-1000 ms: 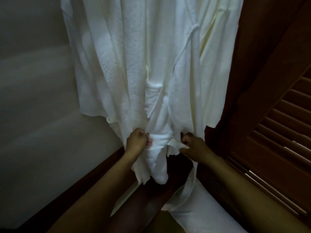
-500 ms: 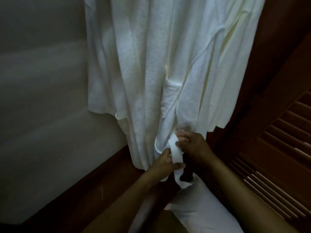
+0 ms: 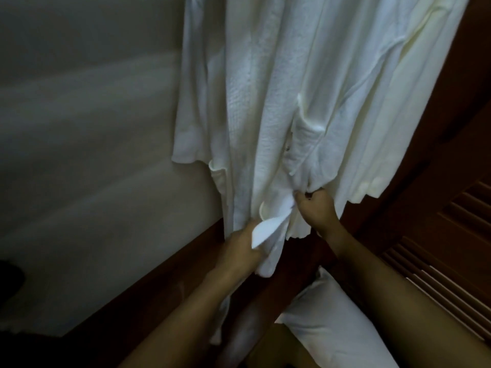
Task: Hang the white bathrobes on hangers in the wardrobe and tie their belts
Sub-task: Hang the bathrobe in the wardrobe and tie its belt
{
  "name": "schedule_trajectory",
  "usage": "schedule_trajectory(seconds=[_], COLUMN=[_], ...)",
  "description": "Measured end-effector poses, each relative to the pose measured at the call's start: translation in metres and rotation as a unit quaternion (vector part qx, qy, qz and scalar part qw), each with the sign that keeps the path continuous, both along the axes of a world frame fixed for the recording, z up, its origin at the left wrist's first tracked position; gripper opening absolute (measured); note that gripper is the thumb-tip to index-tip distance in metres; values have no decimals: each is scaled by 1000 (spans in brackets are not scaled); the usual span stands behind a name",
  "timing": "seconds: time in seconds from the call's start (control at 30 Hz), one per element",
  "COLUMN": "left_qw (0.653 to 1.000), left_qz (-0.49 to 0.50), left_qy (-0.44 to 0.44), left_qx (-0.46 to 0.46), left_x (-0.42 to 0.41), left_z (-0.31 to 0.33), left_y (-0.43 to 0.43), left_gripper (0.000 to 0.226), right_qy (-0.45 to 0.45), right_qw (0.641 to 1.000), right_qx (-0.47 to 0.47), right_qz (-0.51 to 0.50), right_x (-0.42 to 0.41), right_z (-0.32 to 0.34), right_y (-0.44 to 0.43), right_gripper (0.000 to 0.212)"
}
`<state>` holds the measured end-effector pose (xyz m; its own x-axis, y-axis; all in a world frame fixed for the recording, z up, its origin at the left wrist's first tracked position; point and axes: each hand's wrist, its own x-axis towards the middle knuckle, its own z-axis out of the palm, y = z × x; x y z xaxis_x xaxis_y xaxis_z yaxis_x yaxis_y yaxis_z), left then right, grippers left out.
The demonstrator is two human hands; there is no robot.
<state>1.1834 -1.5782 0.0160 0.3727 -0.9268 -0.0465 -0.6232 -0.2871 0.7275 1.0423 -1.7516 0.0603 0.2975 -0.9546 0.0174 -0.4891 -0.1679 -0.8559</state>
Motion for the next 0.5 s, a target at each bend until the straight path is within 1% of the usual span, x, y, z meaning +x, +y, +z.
schedule_trajectory(seconds=[0.03,0.1,0.13,0.17,0.23,0.27,0.3,0.33,0.37,0.4,0.47,0.5], left_qw=[1000,998,999,998,993,992,993,996,998,999,999,998], left_qz=[19,50,47,32,1,-6,-4,0,-4,-11,-13,7], left_qy=[-15,-27,-25,-43,-83,-73,-61,-15,7,10,-46,-65], left_qx=[7,14,0,-31,-87,-101,-102,-86,-65,-47,-4,5], left_x=[14,39,49,55,59,60,61,62,66,71,85,92], left_z=[-2,-6,-5,-6,-2,1,4,6,5,1,-18,-29], left_y=[3,9,12,14,17,16,13,10,6,5,11,18], left_gripper=[16,12,10,15,35,38,32,20,11,15,20,20], right_qy=[11,38,47,49,29,12,-6,-18,-25,-31,-29,-25], right_qw=[1000,999,999,998,999,999,999,999,999,999,997,996], right_qx=[7,21,24,23,32,41,44,38,27,12,-10,-19], right_qz=[-4,-14,-14,-14,-16,-17,-17,-24,-34,-43,-73,-86], right_x=[-2,-8,-10,-11,-11,-11,-12,-14,-16,-19,-27,-32], right_z=[-2,-3,-2,-2,-1,-1,0,-2,-5,-7,-2,0], right_y=[-4,-7,-6,-6,-6,-6,-7,-9,-13,-18,-24,-30], right_gripper=[22,26,27,27,25,23,21,19,18,17,13,16])
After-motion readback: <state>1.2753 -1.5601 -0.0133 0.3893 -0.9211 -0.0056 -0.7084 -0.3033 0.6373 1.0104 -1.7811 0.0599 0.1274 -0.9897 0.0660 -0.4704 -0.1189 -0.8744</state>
